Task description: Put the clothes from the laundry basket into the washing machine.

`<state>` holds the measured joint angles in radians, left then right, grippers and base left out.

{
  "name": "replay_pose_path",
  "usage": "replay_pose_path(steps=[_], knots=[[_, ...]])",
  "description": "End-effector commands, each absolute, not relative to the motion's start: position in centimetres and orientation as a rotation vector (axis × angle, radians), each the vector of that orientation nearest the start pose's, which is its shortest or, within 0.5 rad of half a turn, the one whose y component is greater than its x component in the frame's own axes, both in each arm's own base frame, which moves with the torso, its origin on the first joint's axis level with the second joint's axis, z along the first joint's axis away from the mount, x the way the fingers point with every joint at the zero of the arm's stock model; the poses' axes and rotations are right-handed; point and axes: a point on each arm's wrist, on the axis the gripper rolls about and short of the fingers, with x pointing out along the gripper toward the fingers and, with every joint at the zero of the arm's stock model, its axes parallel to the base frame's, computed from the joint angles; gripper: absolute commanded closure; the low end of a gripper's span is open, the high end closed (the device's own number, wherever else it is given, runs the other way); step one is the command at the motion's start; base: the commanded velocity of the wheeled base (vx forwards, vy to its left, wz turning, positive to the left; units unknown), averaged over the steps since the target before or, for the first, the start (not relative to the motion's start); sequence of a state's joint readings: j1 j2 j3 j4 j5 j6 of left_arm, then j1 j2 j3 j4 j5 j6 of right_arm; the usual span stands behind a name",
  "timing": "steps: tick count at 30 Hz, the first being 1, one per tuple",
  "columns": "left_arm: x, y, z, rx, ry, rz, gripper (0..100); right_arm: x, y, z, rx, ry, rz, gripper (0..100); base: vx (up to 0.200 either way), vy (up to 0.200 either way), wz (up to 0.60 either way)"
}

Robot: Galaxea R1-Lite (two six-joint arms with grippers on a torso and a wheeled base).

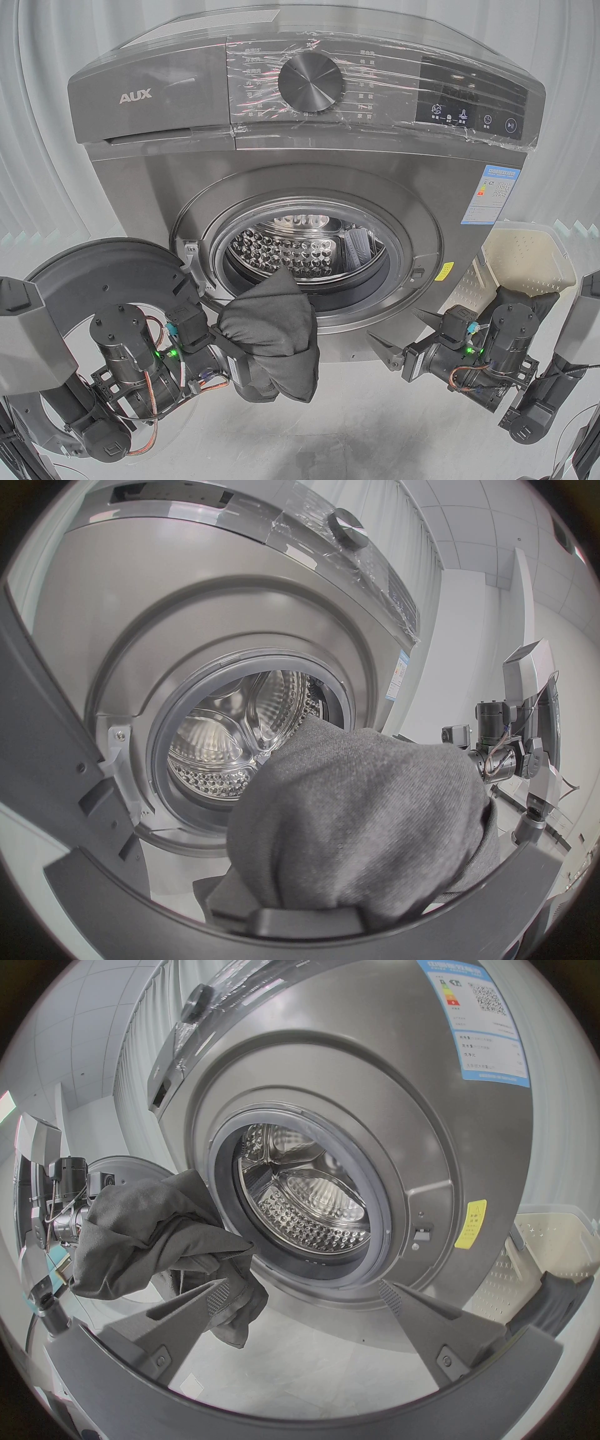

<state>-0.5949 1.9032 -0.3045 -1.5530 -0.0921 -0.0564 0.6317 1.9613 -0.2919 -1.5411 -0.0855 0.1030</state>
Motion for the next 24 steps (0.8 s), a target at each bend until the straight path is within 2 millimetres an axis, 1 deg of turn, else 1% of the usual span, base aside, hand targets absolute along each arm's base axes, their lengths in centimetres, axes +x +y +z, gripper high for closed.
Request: replay_pose_path(steps=[1, 2, 10, 11, 13, 16, 17, 18, 19, 24], knots=[[22.4, -15.4, 10.1, -0.043, 0.070, -0.685, 100, 22.2, 16.0, 8.3, 0.054, 0.150, 0.538, 0, 0.200, 0.000, 0.00], [22.4, -15.5, 9.8, -0.039, 0.080, -0.687, 100, 22.2, 16.0, 8.3, 0.054, 0.150, 0.540, 0, 0.200, 0.000, 0.00], [21.8, -16.2, 9.6, -0.035, 0.088, -0.720, 100, 21.7, 15.9, 8.1, 0.048, 0.165, 0.548, 0, 0.000, 0.000, 0.00], [21.2, -16.7, 9.5, -0.032, 0.098, -0.747, 100, 21.1, 16.2, 7.8, 0.041, 0.184, 0.570, 0, 0.000, 0.000, 0.00], [21.1, -17.1, 9.5, -0.037, 0.096, -0.763, 100, 20.5, 16.5, 7.6, 0.034, 0.197, 0.590, 0, 0.000, 0.000, 0.00], [22.0, -17.9, 8.8, -0.039, 0.107, -0.751, 100, 19.8, 16.6, 7.3, 0.025, 0.220, 0.610, 0, 0.000, 0.000, 0.00], [22.0, -17.9, 8.8, -0.039, 0.107, -0.751, 100, 19.8, 16.6, 7.3, 0.025, 0.220, 0.610, 0, 0.000, 0.000, 0.00], [22.8, -18.4, 8.2, -0.038, 0.110, -0.737, 100, 19.5, 16.4, 7.0, 0.018, 0.235, 0.623, 0, 0.000, 0.000, 0.00], [22.8, -18.4, 8.2, -0.038, 0.110, -0.737, 100, 19.5, 16.4, 7.0, 0.018, 0.235, 0.623, 0, 0.000, 0.000, 0.00], [24.0, -19.6, 7.2, -0.037, 0.119, -0.752, 100, 18.8, 16.4, 6.7, 0.005, 0.262, 0.650, 0, 0.000, 0.000, 0.00]])
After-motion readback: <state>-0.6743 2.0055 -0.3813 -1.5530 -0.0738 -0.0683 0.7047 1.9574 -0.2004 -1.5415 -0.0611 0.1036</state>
